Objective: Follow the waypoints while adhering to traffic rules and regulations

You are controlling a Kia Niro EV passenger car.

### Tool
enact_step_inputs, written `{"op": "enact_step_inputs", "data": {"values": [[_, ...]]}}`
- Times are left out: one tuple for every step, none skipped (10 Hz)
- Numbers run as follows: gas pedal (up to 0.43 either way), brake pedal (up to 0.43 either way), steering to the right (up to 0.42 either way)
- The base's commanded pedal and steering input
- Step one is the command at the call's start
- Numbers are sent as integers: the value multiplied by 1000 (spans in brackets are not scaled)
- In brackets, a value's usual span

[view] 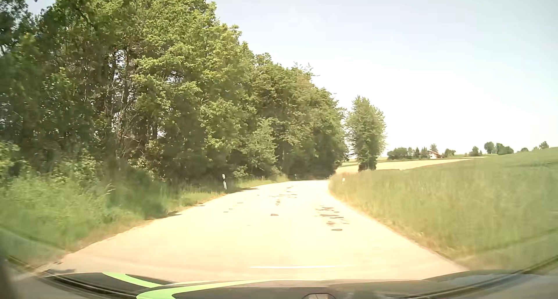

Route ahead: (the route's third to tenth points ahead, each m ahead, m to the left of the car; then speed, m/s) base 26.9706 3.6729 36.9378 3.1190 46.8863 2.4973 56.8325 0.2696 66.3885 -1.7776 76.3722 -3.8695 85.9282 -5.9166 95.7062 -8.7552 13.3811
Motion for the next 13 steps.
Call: {"op": "enact_step_inputs", "data": {"values": [[39, 0, -7], [39, 0, -6], [39, 0, -3], [39, 0, 1], [39, 0, 6], [39, 0, 12], [39, 0, 15], [39, 0, 18], [39, 0, 19], [39, 0, 21], [39, 0, 22], [39, 0, 23], [39, 0, 23]]}}
